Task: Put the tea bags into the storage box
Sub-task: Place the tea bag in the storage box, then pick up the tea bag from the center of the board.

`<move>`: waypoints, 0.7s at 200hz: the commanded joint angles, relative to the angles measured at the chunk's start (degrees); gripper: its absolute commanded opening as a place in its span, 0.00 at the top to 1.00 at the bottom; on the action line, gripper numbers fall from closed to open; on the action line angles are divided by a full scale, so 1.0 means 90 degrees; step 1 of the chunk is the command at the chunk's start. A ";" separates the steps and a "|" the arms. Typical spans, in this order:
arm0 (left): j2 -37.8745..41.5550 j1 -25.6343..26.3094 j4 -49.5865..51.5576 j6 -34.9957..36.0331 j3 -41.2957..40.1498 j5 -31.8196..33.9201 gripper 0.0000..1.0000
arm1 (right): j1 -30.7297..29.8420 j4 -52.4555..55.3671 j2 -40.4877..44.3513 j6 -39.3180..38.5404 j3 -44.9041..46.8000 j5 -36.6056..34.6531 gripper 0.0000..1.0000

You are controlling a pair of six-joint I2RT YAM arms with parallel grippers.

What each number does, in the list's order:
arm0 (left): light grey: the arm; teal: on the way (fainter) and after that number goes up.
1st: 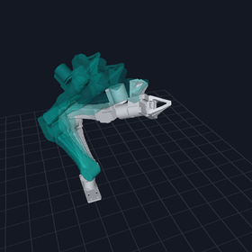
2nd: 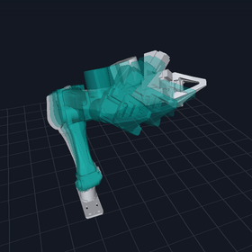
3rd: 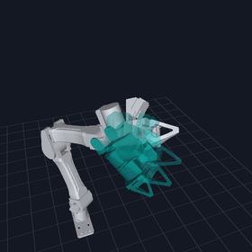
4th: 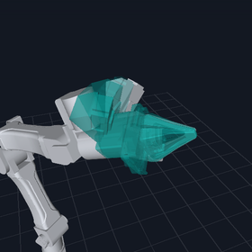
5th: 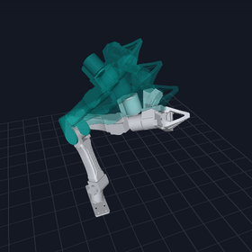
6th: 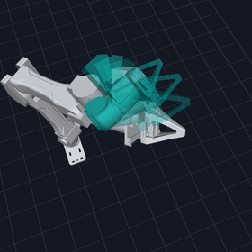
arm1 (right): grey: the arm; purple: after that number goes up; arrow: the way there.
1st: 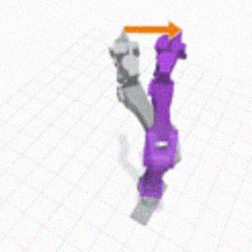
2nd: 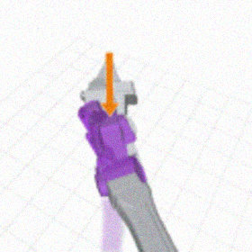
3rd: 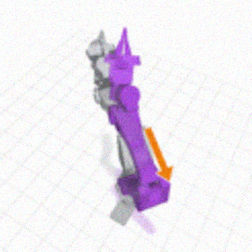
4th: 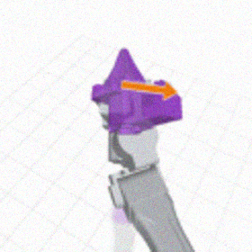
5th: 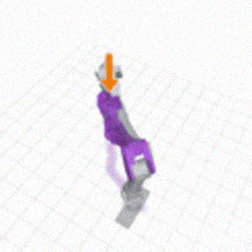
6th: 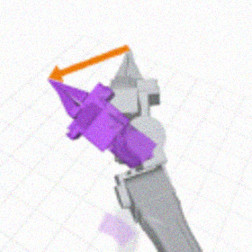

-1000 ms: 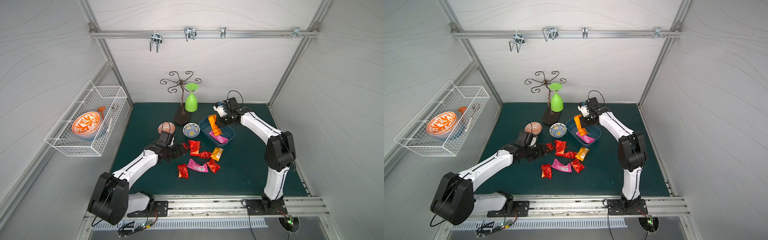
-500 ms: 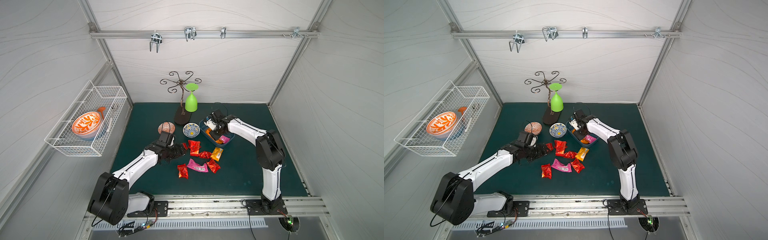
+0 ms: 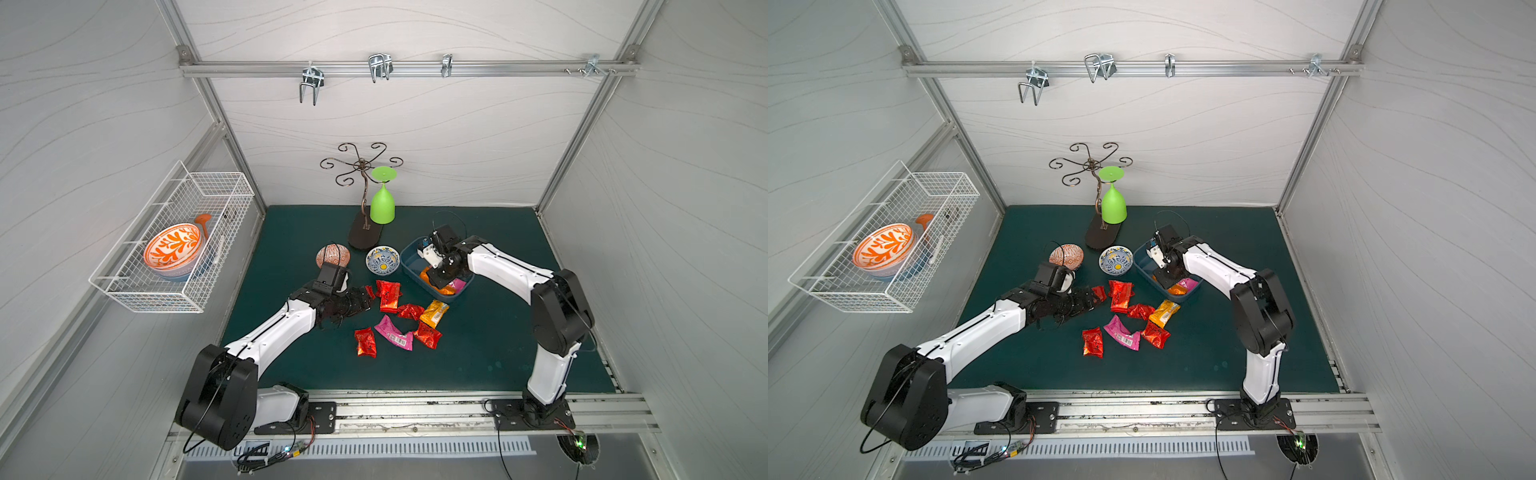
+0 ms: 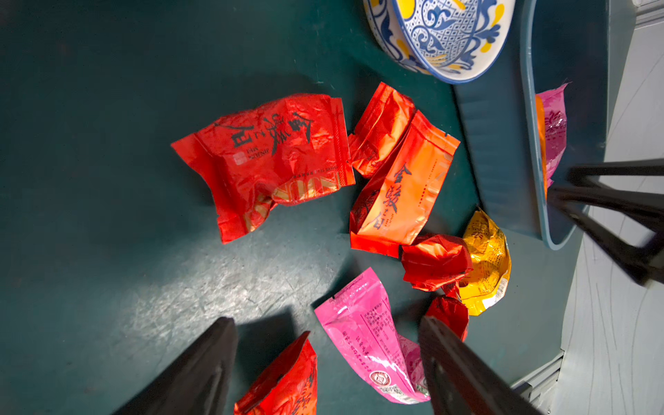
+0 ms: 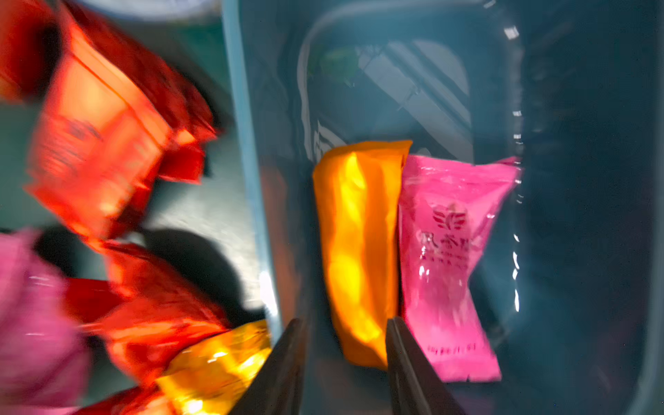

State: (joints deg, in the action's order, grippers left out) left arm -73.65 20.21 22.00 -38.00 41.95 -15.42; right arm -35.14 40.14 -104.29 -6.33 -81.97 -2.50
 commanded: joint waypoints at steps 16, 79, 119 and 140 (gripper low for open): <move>0.0132 0.0021 -0.0177 -0.0006 0.0041 0.0014 0.16 | 0.0003 0.0271 0.1117 0.1370 0.0393 0.0610 0.50; 0.0184 0.0021 -0.0262 -0.0092 0.0016 -0.0035 0.16 | -0.0001 -0.1586 0.3531 0.5219 0.3531 0.1532 0.42; 0.0247 0.0022 -0.0250 -0.0105 -0.0024 -0.0054 0.16 | -0.0042 -0.3277 0.4601 0.7240 0.5452 0.1305 0.40; 0.0306 0.0021 -0.0234 -0.0118 -0.0061 -0.0038 0.16 | -0.0085 -0.3529 0.4552 0.7478 0.5722 0.1242 0.41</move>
State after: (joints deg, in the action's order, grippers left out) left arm -72.34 20.21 21.89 -38.81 41.82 -15.46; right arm -35.29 17.67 -63.61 51.40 -32.51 9.04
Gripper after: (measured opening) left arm 0.843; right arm 0.596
